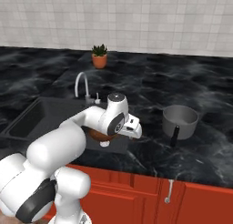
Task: Place the saucepan in the left basin and the bowl in the right basin of the sink.
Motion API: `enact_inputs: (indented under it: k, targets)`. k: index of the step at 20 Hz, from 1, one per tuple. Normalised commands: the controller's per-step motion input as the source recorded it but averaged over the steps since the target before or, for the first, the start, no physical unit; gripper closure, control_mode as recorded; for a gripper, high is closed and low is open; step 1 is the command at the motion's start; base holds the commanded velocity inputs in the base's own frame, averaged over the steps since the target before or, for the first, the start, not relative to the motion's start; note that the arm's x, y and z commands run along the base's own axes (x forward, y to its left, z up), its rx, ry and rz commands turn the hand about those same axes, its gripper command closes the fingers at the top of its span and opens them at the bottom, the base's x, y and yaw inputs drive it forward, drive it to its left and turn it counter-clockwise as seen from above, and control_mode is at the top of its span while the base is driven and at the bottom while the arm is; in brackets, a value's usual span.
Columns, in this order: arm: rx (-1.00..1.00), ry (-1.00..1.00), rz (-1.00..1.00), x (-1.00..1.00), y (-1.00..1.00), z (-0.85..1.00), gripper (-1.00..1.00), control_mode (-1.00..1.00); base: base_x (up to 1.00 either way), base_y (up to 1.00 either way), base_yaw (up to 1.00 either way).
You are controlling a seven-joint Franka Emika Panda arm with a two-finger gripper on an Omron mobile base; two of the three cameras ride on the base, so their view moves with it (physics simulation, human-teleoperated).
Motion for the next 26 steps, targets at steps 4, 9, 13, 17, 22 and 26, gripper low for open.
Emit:
enact_inputs:
  k: [4,9,13,17,22,26]
  targets:
    - [0.00,0.00,0.00,0.00,0.00,0.00,-1.00,1.00,0.00,-0.46,-0.02]
    - [0.00,0.00,0.00,0.00,0.00,0.00,-1.00,1.00,0.00,-0.44,-0.01]
    - [0.00,0.00,0.00,0.00,0.00,0.00,-1.00,1.00,0.01,-0.42,-0.01]
    - [0.00,0.00,0.00,0.00,0.00,0.00,-1.00,1.00,0.10,-0.30,0.00]
    - [0.00,0.00,0.00,0.00,0.00,0.00,-1.00,1.00,0.08,-0.08,0.00]
    - [0.00,0.00,0.00,0.00,0.00,0.00,-1.00,1.00,0.01,0.12,-0.03]
